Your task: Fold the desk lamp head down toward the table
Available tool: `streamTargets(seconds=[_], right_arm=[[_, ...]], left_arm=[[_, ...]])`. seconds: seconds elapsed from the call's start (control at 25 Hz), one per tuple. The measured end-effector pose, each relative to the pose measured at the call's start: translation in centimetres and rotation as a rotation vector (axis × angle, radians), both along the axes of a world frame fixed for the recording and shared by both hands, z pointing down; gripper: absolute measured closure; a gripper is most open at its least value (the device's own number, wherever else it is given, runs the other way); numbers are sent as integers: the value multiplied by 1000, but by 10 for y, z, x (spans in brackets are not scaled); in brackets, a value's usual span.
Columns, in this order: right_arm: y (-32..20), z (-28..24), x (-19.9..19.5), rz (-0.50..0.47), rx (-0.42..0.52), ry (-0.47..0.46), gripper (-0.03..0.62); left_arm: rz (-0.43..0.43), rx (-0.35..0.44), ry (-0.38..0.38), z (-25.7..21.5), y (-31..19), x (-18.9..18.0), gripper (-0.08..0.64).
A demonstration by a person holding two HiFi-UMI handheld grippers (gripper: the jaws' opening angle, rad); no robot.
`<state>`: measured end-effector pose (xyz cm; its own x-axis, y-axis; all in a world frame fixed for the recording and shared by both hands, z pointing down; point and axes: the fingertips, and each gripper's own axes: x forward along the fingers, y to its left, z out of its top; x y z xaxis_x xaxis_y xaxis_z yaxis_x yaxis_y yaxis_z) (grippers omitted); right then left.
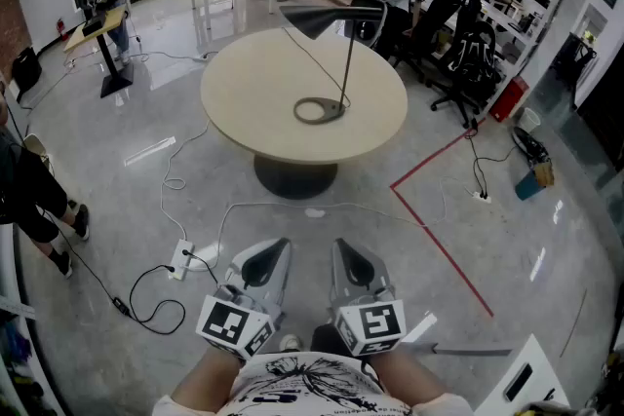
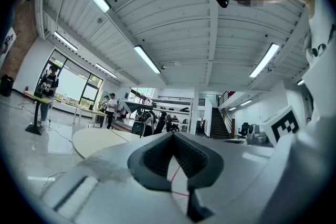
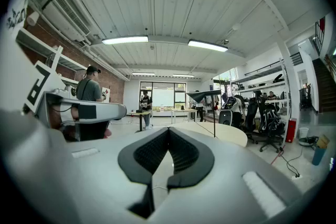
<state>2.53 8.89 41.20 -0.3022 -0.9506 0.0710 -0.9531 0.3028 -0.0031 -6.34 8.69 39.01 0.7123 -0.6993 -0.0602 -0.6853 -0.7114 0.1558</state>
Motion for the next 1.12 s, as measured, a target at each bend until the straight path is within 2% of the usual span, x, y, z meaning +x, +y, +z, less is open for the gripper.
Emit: streamTargets(seconds=[0.64, 1.12], right_arm=[[8, 2, 4, 39, 6, 23, 583], [5, 9, -4, 18, -27, 56, 583]], left_arm=[[-13, -1, -7, 0, 5, -3, 554], [-35, -17, 26, 3, -4, -9, 554]])
